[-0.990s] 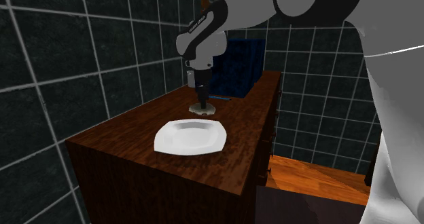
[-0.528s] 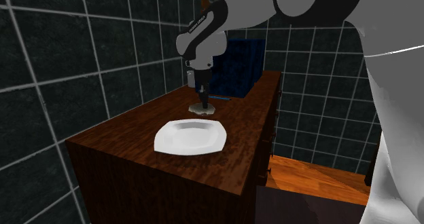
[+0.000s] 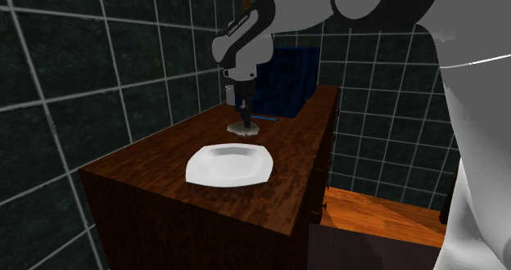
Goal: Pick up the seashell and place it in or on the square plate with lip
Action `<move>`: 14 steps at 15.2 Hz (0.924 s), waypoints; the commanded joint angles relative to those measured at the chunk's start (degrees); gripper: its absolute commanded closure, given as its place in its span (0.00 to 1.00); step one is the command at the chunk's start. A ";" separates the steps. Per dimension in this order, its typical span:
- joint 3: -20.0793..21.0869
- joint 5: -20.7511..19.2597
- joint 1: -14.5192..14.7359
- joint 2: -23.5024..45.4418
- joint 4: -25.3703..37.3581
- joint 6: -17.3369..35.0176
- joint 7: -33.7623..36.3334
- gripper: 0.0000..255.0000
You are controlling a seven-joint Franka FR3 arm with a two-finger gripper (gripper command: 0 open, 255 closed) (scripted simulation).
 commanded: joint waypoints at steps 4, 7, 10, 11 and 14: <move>-0.26 -0.59 0.16 -1.24 2.18 -3.33 0.27 1.00; -0.38 -0.83 0.15 -1.73 3.84 -5.43 0.34 1.00; -0.49 -1.02 0.11 -2.10 5.66 -7.59 0.38 1.00; -0.52 -1.07 0.09 -2.20 6.30 -8.31 0.39 1.00; -0.61 -1.18 -0.01 -2.42 8.33 -10.53 0.39 1.00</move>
